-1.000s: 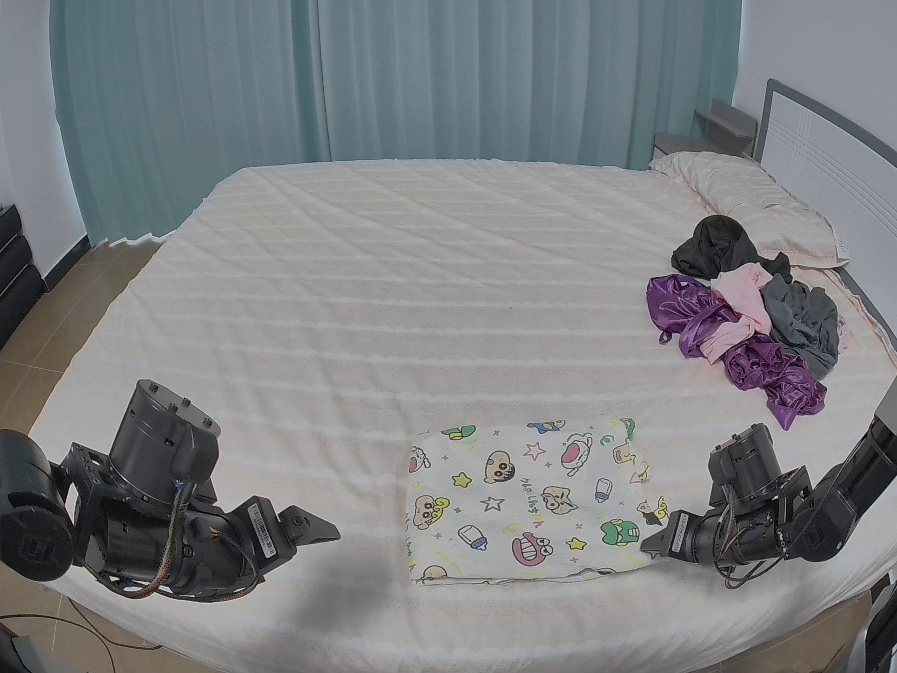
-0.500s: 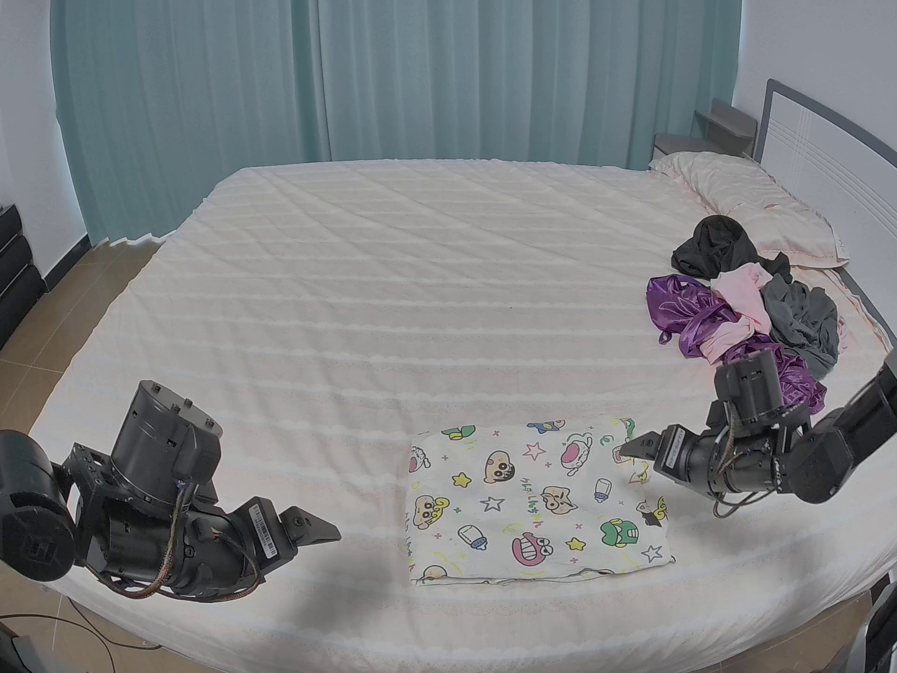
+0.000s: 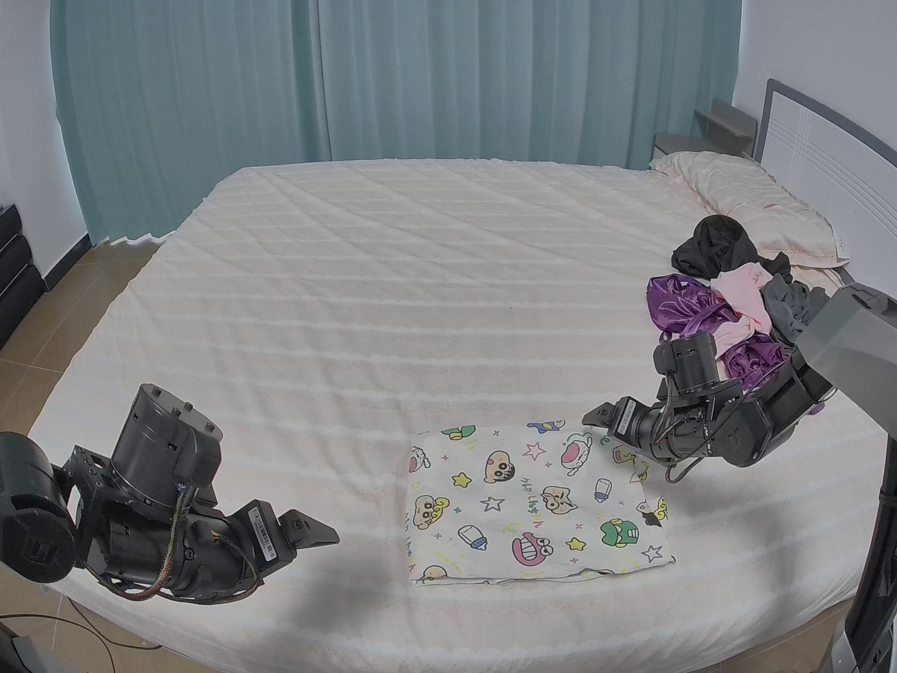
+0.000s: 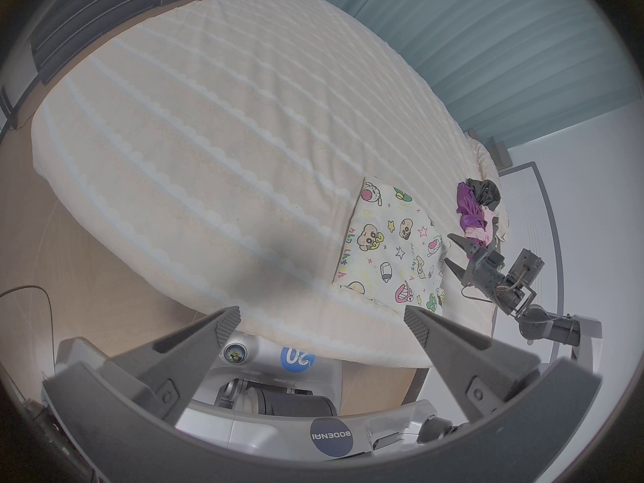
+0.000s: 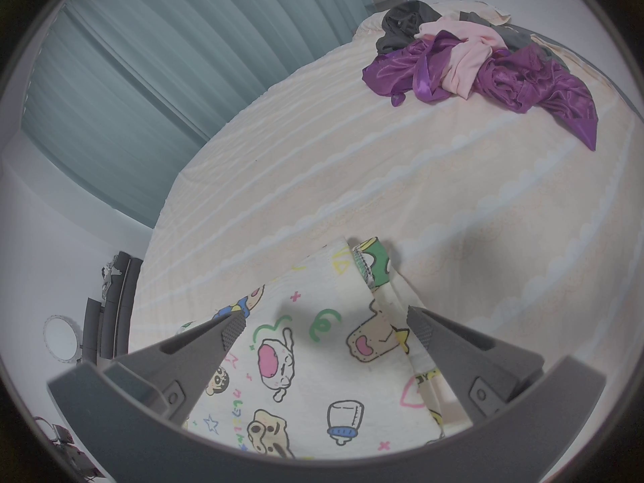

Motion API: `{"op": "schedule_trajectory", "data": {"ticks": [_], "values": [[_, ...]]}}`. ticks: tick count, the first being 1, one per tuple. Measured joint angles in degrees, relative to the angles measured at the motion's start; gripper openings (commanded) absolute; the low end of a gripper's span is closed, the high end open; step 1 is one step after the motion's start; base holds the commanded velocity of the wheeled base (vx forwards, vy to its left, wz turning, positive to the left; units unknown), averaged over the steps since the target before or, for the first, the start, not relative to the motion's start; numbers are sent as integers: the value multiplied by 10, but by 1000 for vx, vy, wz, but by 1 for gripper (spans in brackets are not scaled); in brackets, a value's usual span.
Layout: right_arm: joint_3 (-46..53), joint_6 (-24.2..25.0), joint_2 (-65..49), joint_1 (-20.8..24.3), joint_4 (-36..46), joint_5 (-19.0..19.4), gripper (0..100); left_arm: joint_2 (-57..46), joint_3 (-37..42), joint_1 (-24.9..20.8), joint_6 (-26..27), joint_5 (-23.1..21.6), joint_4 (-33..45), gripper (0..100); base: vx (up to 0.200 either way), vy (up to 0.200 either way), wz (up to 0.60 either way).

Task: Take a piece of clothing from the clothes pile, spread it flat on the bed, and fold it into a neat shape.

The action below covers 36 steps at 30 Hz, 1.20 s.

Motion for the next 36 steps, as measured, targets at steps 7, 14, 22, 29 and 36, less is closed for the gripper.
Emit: {"op": "schedule_trajectory", "data": {"ticks": [7,14,22,29,36], "values": [[-21,0,26,0,-1,-1,0,0,0,0,0,0,0,100,0,0,0],[-31,2,41,-8,-2,-2,0,0,0,0,0,0,0,100,0,0,0],[-32,6,41,-32,-9,-2,0,0,0,0,0,0,0,100,0,0,0],[-35,7,40,-45,-10,-1,0,0,0,0,0,0,0,100,0,0,0],[-34,5,40,-40,-10,-1,100,0,0,0,0,0,0,100,0,0,0]]}}
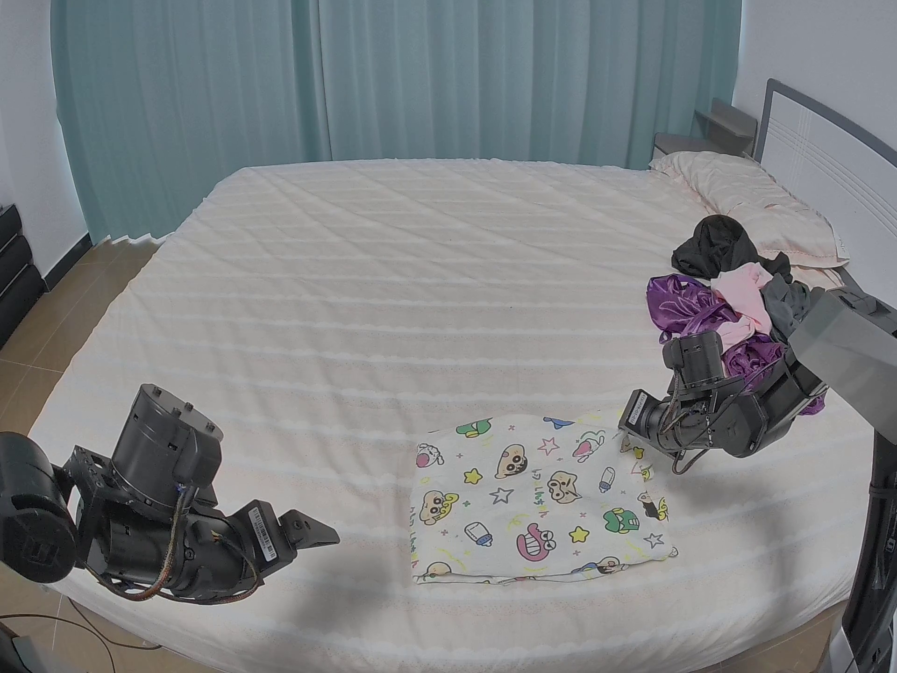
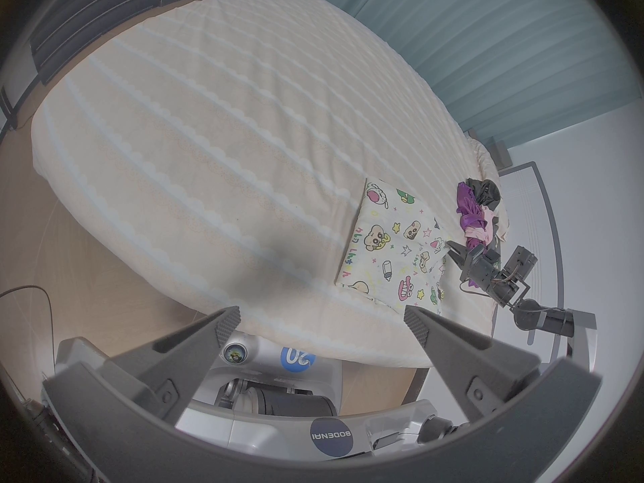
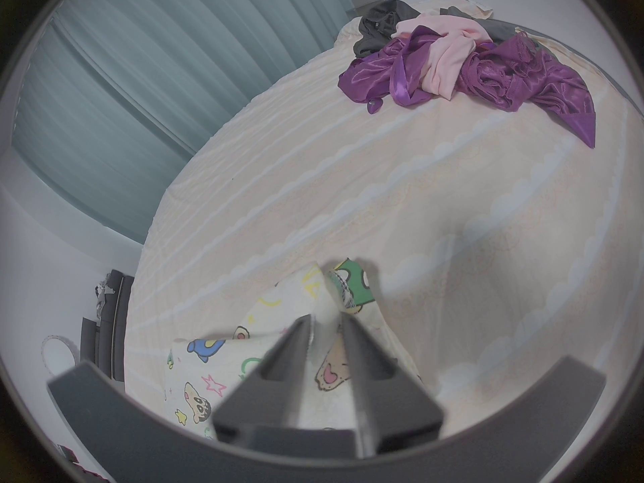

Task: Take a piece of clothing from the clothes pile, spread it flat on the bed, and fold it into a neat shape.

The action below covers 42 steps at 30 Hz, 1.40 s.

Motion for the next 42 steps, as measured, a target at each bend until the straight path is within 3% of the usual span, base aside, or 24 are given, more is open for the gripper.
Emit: {"op": "schedule_trajectory", "data": {"ticks": [26,42], "values": [[27,3,-38,6,-49,17,100,0,0,-7,0,0,0,100,0,0,0],[14,4,-30,69,-50,14,100,0,0,-7,-1,0,0,100,0,0,0]]}}
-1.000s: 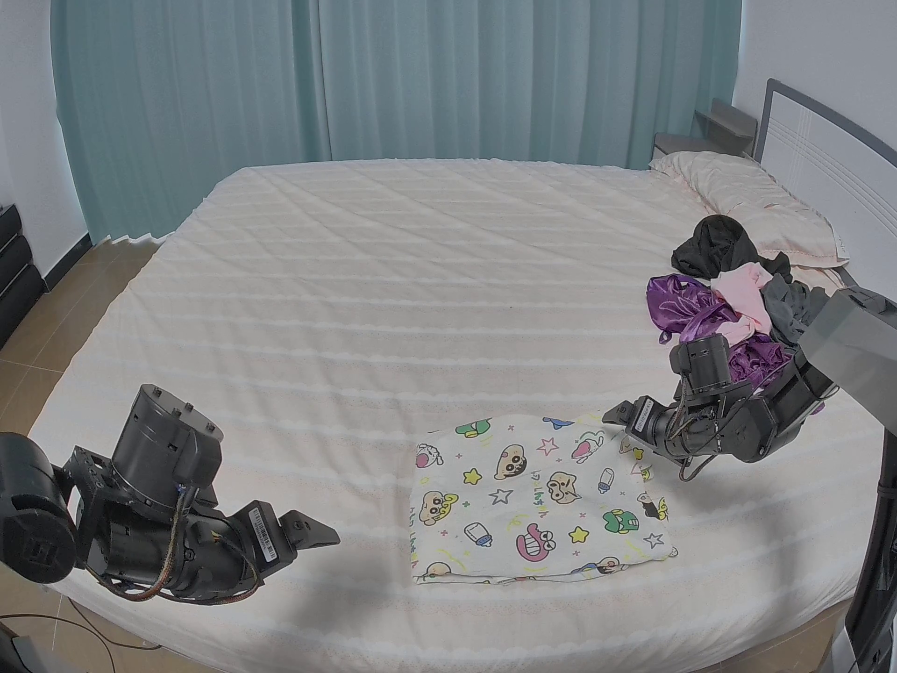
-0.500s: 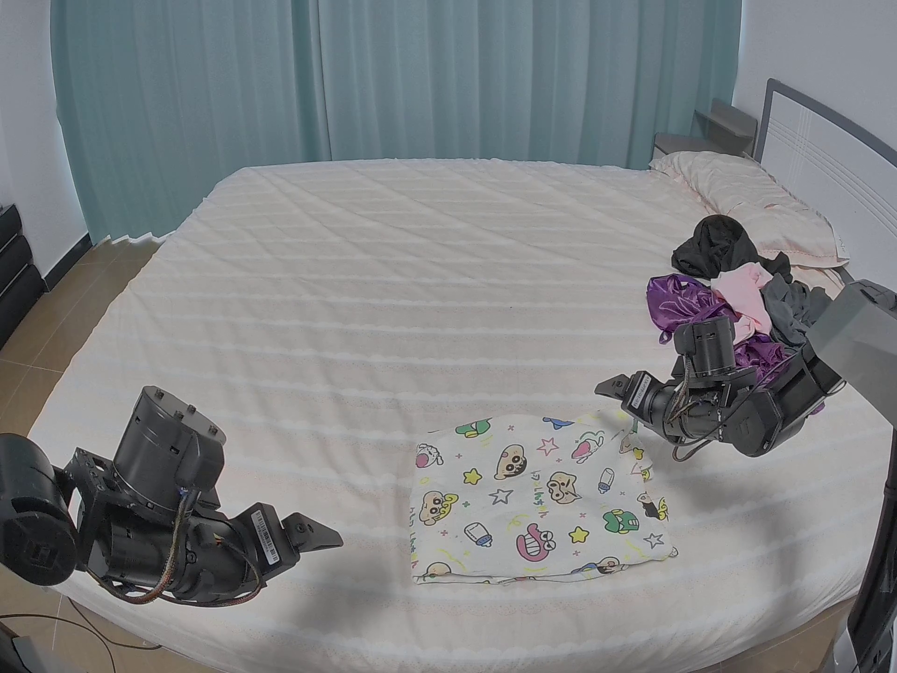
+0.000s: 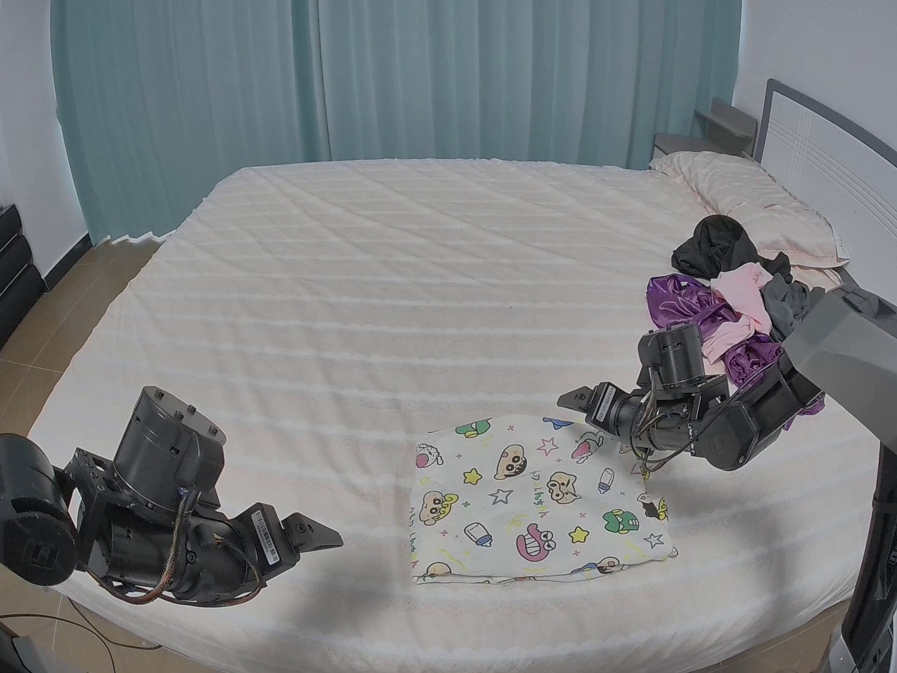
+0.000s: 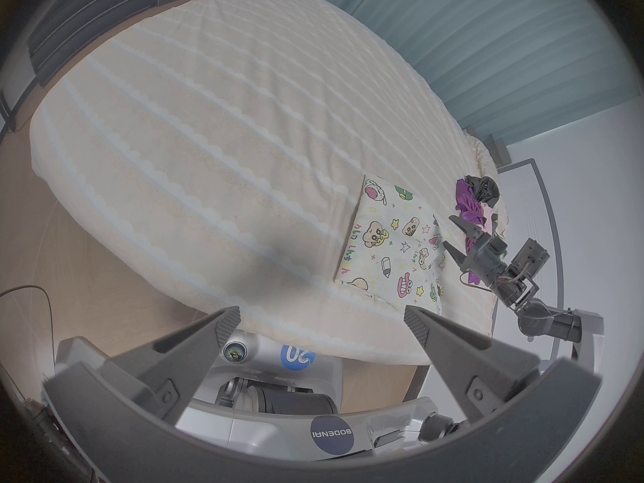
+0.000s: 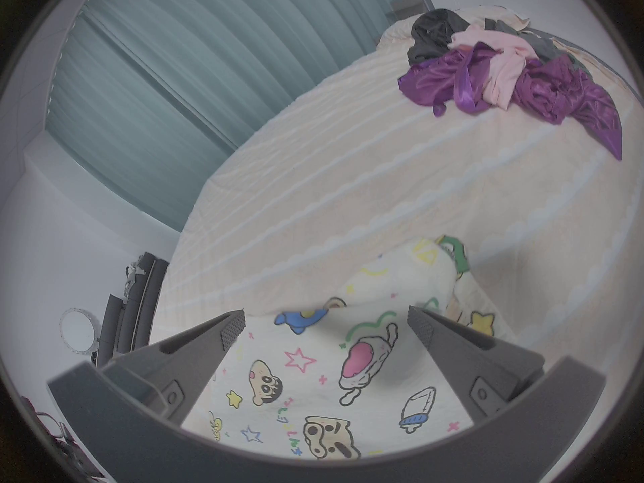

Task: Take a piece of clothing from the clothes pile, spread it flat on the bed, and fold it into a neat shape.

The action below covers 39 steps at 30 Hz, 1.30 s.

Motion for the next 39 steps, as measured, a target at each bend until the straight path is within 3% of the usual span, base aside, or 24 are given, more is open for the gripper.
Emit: {"op": "schedule_trajectory", "data": {"ticks": [23,24,39], "values": [[-26,21,62,-18,5,-2,100,0,4,0,0,0,0,100,0,0,0],[-27,21,63,-17,6,-2,0,0,4,0,0,0,0,100,0,0,0],[-31,23,64,-25,0,-18,0,0,5,0,0,3,0,100,0,0,0]]}}
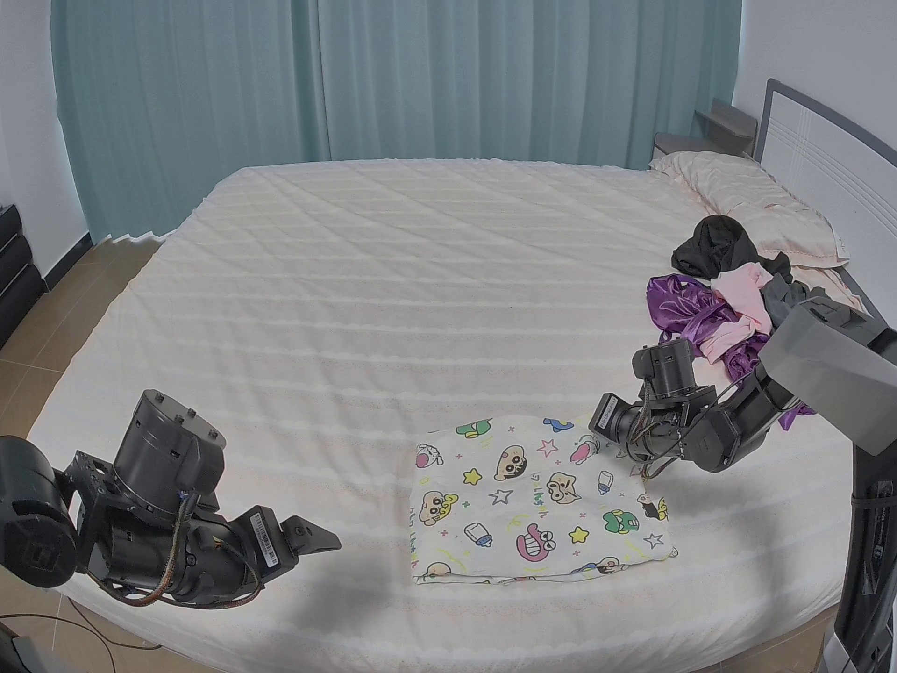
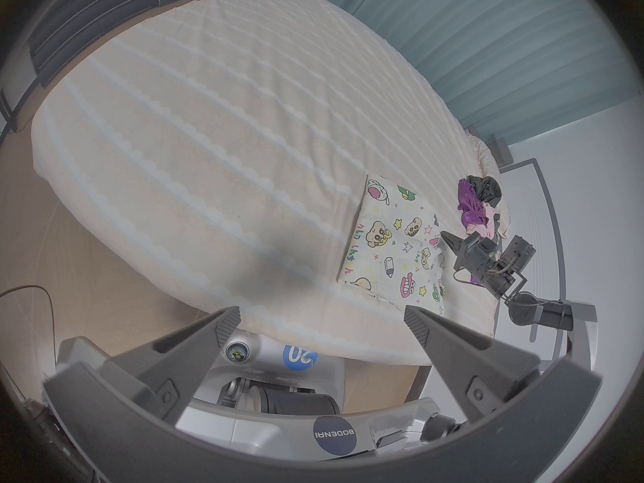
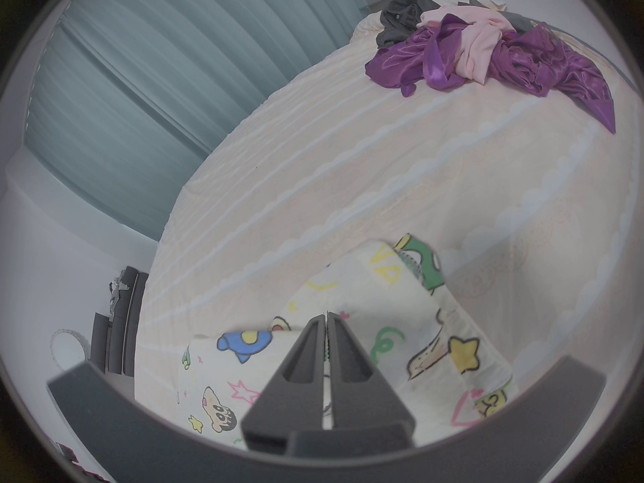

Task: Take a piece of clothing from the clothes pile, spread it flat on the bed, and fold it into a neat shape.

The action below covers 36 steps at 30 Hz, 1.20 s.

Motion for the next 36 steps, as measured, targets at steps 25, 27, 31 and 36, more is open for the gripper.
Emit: {"op": "schedule_trajectory", "data": {"ticks": [25,27,31,36], "values": [[75,-20,-62,-45,0,0,100,44,-37,5,7,0,-34,100,0,0,0],[99,-38,-70,-52,0,1,100,69,-48,9,13,-1,-51,100,0,0,0],[141,-75,-85,-66,0,5,100,134,-78,20,38,-2,-86,100,0,0,0],[185,-108,-98,-85,-1,13,100,231,-142,35,69,-7,-121,100,0,0,0]]}}
